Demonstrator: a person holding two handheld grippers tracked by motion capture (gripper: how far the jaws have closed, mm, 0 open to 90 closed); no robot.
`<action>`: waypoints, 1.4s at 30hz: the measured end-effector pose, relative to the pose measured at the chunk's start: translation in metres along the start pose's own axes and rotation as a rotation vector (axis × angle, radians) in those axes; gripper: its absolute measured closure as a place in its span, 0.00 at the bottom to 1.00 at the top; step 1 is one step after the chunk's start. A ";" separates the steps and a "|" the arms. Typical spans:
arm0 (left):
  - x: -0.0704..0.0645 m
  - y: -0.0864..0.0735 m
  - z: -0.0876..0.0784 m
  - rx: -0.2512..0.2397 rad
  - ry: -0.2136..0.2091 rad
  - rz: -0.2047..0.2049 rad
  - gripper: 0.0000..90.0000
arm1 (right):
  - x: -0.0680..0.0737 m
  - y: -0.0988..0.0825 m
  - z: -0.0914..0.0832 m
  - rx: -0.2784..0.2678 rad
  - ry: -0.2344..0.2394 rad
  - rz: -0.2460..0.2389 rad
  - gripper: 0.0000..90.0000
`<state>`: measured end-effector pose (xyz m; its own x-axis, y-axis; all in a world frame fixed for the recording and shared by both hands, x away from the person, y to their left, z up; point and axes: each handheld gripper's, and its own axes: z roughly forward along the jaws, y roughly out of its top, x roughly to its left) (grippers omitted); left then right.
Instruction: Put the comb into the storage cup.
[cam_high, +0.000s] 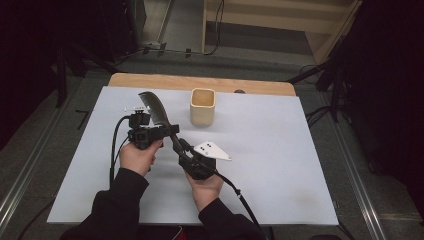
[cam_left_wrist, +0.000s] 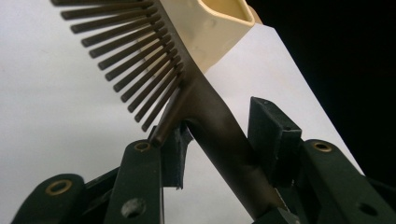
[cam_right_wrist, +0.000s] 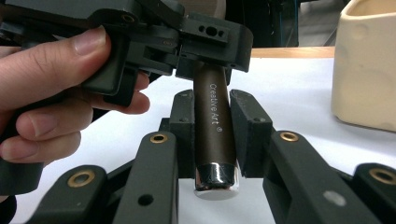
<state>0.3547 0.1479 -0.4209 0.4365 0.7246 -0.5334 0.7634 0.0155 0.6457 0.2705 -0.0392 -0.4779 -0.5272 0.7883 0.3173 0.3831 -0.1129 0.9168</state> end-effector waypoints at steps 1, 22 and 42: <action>0.000 0.000 0.000 0.000 -0.003 -0.002 0.67 | 0.000 0.000 0.000 0.001 0.000 -0.001 0.78; 0.004 0.000 -0.004 -0.004 -0.074 -0.043 0.75 | 0.000 -0.002 0.002 0.018 0.010 -0.017 0.78; 0.005 0.000 -0.004 -0.001 -0.097 -0.055 0.78 | -0.001 -0.004 0.005 0.034 0.014 -0.022 0.78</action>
<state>0.3547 0.1542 -0.4210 0.4380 0.6522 -0.6187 0.7872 0.0542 0.6143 0.2732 -0.0369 -0.4827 -0.5460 0.7818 0.3011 0.3972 -0.0749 0.9147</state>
